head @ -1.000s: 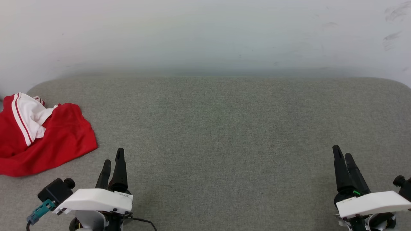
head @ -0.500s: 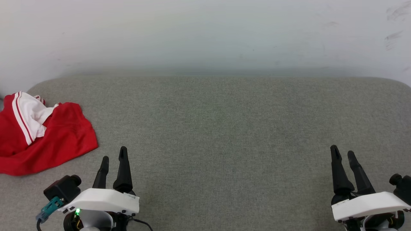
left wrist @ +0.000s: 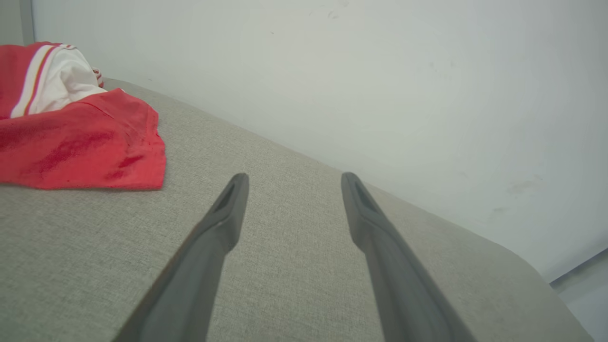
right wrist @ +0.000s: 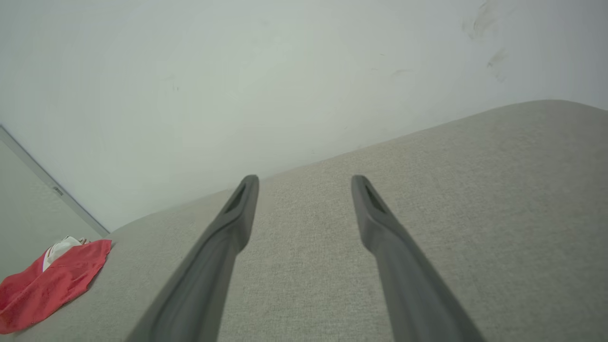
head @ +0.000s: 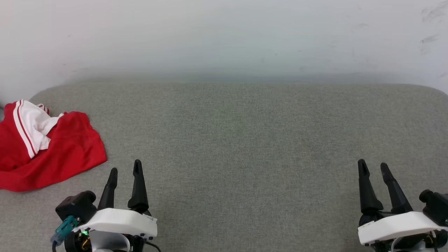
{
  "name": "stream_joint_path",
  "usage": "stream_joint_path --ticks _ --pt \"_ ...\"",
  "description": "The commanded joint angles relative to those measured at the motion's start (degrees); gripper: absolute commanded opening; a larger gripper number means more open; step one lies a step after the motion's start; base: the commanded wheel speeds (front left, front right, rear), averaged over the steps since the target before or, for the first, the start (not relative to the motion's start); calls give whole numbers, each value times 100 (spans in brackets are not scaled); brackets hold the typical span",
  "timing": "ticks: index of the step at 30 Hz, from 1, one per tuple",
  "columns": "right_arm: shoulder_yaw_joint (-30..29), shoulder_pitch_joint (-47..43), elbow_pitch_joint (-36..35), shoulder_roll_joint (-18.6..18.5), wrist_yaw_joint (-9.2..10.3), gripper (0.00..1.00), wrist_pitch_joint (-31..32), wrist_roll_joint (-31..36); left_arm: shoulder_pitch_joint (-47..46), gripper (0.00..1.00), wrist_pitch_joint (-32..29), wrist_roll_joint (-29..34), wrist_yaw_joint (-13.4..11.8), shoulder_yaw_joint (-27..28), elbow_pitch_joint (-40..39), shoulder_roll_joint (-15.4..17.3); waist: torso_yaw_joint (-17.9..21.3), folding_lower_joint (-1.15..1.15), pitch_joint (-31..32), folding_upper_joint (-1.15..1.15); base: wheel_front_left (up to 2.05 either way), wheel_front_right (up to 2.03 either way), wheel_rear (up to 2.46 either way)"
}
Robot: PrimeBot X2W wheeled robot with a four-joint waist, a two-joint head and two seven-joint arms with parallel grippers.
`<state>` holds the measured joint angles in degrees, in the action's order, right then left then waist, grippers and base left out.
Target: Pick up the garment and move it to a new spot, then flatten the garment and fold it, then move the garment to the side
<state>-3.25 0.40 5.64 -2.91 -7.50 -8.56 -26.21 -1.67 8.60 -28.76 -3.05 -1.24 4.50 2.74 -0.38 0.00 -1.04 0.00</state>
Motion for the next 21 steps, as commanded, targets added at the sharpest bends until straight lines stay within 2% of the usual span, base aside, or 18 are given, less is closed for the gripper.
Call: stream_joint_path --ticks 1,21 --pt "-1 -5 -84 0 1 100 -63 170 -16 100 55 179 -34 -13 -87 15 -3 0 0 0 0 0 0" --pt "33 -90 -163 2 1 100 -319 1160 77 100 315 1208 -137 -123 -184 17 -7 0 -5 0 0 0 0"
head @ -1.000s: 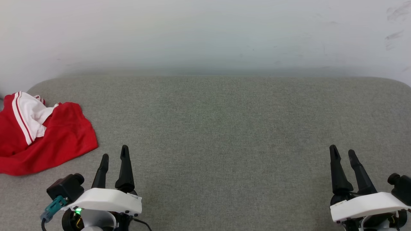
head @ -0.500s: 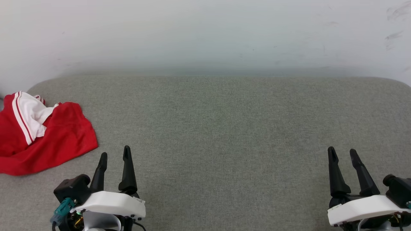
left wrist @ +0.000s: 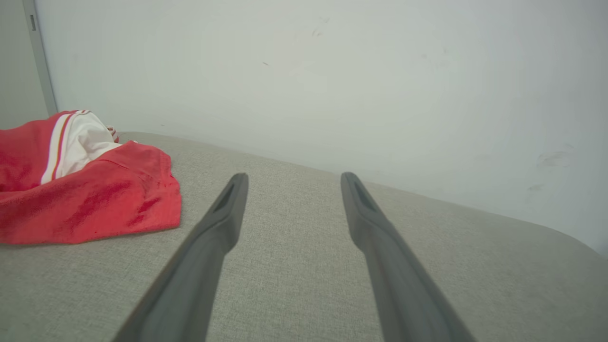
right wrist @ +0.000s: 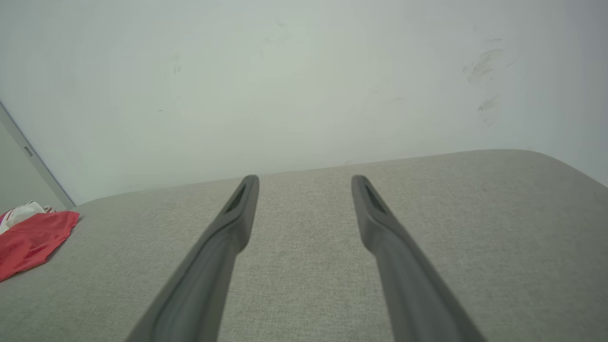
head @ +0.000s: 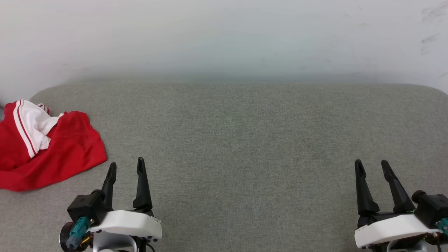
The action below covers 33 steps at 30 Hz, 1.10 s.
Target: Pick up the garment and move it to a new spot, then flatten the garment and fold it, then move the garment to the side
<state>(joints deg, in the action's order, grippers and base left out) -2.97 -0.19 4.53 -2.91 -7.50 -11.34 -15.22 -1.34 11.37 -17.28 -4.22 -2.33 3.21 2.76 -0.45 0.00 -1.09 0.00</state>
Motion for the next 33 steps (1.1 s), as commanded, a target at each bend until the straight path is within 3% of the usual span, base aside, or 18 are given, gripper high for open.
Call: stream_joint_path --ticks 1,33 --pt "8 -34 -60 2 1 100 -55 113 46 100 54 112 -20 -16 -56 15 -2 0 0 0 0 0 0" --pt "80 -163 -246 6 2 100 -396 1236 159 100 399 1150 27 -87 3 17 -19 0 30 0 0 0 0"
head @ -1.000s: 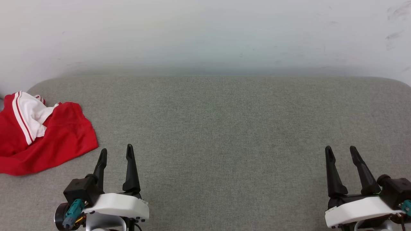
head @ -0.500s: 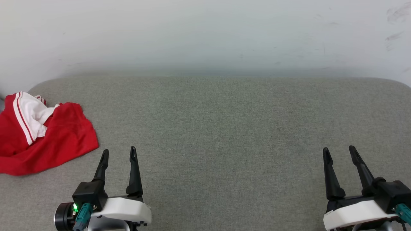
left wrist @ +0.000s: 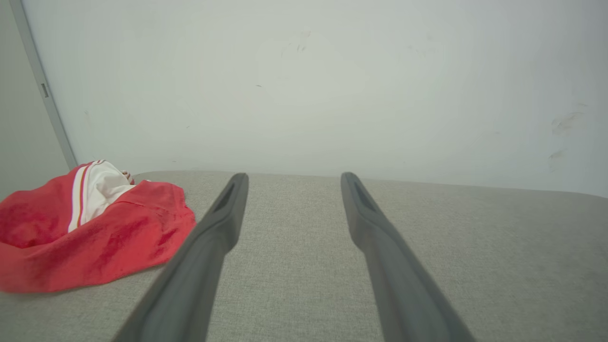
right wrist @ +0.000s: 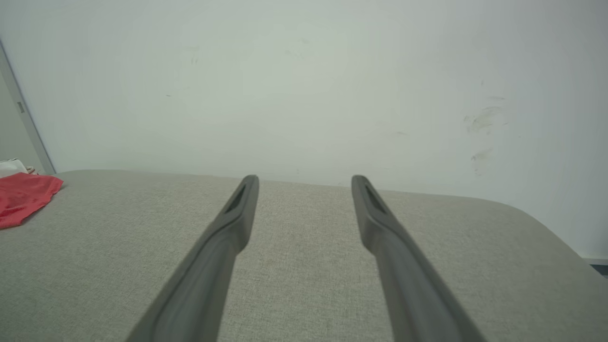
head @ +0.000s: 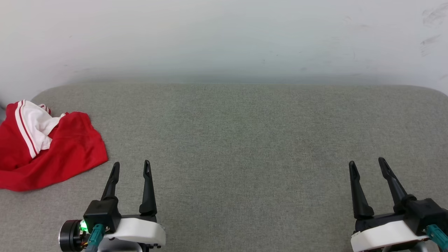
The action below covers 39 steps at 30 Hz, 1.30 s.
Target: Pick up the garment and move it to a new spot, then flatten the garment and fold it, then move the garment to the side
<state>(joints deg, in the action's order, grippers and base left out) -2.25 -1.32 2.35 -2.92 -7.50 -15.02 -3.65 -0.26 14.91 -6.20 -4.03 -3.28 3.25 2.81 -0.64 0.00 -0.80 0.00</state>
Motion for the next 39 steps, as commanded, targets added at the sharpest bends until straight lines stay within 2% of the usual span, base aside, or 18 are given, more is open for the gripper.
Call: stream_joint_path --ticks 1,27,39 --pt "9 -47 -21 7 2 100 -21 41 53 100 39 -3 19 19 15 13 1 0 4 0 0 0 0" --pt "1 -67 101 7 2 100 -21 -328 4 100 32 -311 216 90 340 12 -42 0 16 0 0 0 0" --pt "34 -88 76 7 2 100 -21 -297 -87 100 31 -252 175 155 322 12 -475 0 -29 0 0 0 0"
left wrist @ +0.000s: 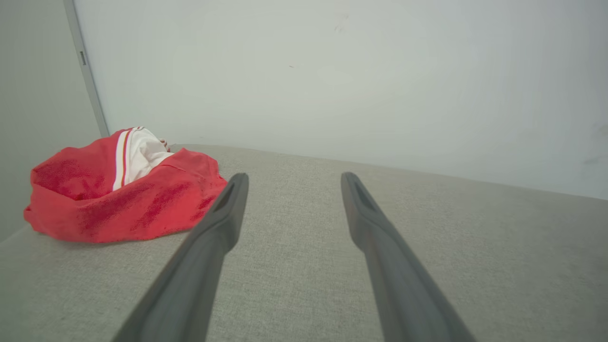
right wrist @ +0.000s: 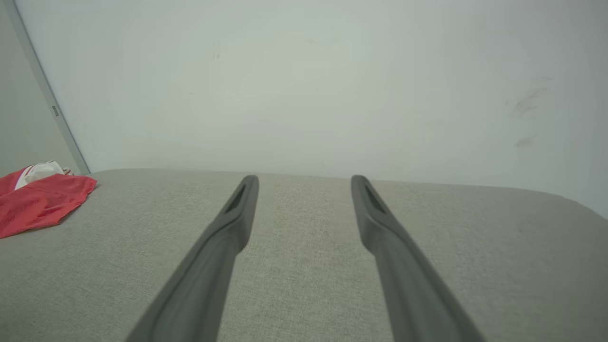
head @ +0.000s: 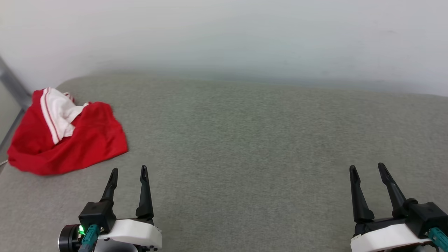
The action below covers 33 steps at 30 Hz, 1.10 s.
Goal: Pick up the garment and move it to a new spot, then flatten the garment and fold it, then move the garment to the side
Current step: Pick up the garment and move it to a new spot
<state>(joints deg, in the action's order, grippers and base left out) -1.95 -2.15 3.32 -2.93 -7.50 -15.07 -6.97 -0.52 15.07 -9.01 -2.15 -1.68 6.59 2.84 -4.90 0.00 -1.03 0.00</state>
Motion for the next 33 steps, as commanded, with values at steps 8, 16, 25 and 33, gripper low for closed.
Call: stream_joint_path --ticks 8,16,25,33 --pt "24 -15 -44 9 2 100 -16 56 -88 100 16 -9 -63 19 -34 7 -612 0 -90 0 0 0 0" --pt "32 48 -81 9 3 100 -15 129 -132 100 16 -108 -104 82 -66 7 -1224 0 -214 0 0 0 0" --pt "30 44 -110 9 3 100 -15 146 -186 100 16 -175 -98 118 -34 7 -1967 0 -280 0 0 0 0" --pt "93 98 -118 9 3 100 -15 179 -141 100 16 -285 -125 182 -35 7 -2557 0 -348 0 0 0 0"
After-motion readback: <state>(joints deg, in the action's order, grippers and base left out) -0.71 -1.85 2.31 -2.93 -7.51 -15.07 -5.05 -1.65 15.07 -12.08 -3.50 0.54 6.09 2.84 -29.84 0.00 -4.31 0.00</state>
